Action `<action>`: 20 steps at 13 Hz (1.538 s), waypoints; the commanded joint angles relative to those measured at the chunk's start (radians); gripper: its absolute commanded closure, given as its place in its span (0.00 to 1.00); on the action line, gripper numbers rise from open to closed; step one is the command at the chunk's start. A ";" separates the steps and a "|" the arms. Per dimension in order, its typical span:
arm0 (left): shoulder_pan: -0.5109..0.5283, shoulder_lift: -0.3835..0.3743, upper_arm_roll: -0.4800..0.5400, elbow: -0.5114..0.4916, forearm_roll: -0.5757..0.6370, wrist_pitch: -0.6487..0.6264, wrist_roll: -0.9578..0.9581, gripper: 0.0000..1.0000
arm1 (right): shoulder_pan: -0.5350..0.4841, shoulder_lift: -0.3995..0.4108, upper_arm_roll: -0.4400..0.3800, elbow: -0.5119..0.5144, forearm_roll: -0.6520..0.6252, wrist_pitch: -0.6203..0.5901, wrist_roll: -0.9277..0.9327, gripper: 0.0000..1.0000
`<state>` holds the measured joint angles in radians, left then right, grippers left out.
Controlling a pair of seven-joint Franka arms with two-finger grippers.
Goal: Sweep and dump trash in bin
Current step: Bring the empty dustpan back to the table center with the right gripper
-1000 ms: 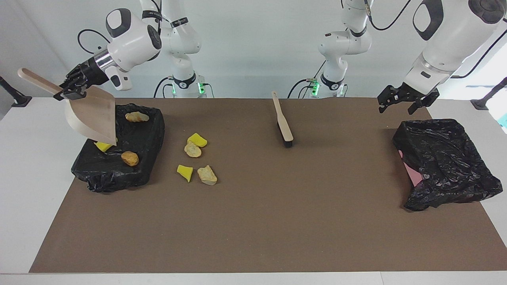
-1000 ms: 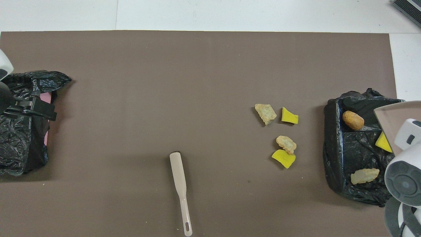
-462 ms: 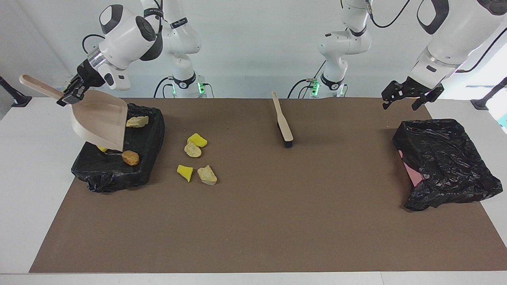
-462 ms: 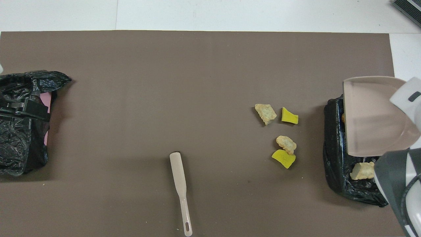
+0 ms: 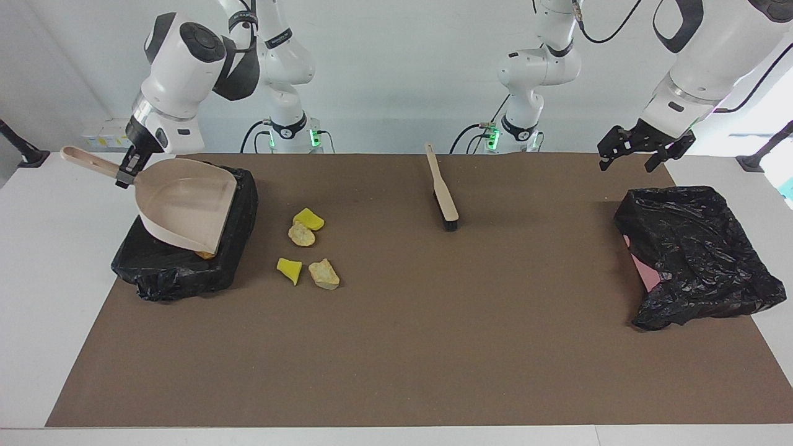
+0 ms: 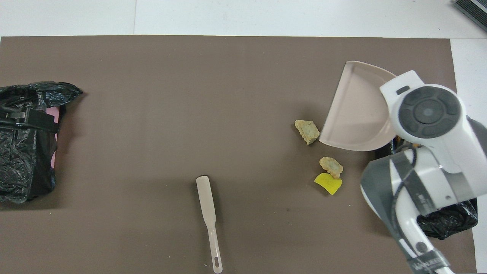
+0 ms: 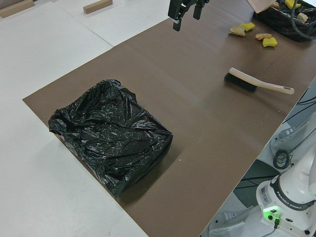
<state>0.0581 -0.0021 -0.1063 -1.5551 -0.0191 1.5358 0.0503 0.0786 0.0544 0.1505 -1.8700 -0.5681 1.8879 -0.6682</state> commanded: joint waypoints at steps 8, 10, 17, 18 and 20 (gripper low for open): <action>-0.007 -0.026 -0.006 -0.017 -0.007 -0.022 0.013 0.00 | 0.269 0.577 0.004 0.759 0.410 -0.187 1.048 1.00; -0.008 -0.032 -0.007 -0.022 -0.007 -0.023 0.011 0.00 | 0.323 0.659 0.001 0.822 0.451 -0.185 1.127 1.00; -0.008 -0.052 -0.010 -0.053 0.004 -0.022 0.013 0.00 | 0.412 0.742 0.000 0.848 0.542 -0.041 1.237 1.00; -0.009 -0.055 -0.010 -0.054 0.004 -0.022 0.013 0.00 | 0.417 0.751 0.001 0.845 0.544 -0.032 1.240 1.00; -0.009 -0.056 -0.012 -0.060 0.004 -0.020 0.013 0.00 | 0.437 0.760 0.001 0.839 0.545 -0.009 1.250 1.00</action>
<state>0.0568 -0.0267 -0.1223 -1.5775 -0.0206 1.5165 0.0529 0.5006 0.7869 0.1513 -1.0612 -0.0449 1.8550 0.5494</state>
